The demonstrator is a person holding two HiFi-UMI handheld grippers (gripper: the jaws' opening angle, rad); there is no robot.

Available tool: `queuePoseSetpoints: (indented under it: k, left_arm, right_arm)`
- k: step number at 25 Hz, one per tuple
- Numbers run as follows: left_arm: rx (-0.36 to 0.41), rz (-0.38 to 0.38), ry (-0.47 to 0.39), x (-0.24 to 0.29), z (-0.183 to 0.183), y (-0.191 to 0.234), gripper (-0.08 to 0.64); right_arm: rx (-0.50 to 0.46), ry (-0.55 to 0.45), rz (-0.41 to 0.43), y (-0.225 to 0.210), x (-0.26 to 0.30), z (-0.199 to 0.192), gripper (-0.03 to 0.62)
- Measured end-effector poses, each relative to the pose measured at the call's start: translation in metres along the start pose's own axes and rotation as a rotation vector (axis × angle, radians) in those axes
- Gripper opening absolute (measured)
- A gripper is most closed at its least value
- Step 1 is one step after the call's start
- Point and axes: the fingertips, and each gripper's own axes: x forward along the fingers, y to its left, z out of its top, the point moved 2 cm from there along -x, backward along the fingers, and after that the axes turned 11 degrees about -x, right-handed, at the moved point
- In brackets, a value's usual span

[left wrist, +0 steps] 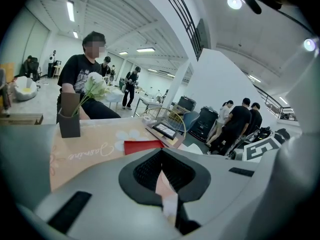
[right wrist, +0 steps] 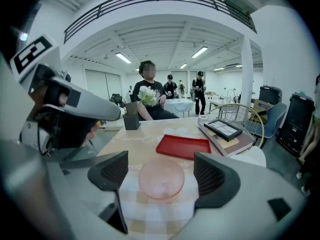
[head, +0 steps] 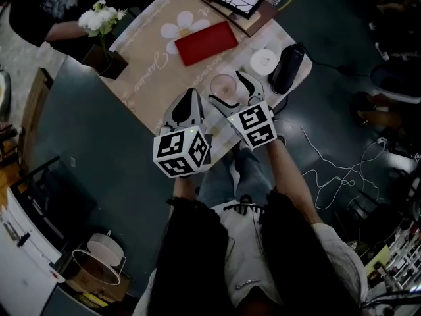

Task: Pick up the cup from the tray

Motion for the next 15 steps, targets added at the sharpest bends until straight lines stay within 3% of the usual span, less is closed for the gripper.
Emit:
queuePoseSetpoints:
  k: [3,5,8,15]
  left_arm:
    - [-0.033,-0.01,-0.002,-0.008,0.0,-0.007,0.006]
    - [-0.072,-0.016,-0.008,-0.014,0.0,-0.013,0.006]
    - [-0.057,-0.023,-0.018,-0.022,-0.001,-0.021,0.006]
    - [-0.033,-0.038,-0.03,-0.038,-0.009,-0.041,0.006]
  right_arm:
    - [0.023,-0.026,-0.034,-0.006,-0.02,0.015,0.394]
    - [0.051,-0.055,-0.005,-0.004,-0.032,0.025,0.394]
    - [0.035,-0.08,0.011,0.002,-0.048,0.036,0.369]
    - [0.012,-0.084,-0.05,0.005,-0.076,0.037,0.101]
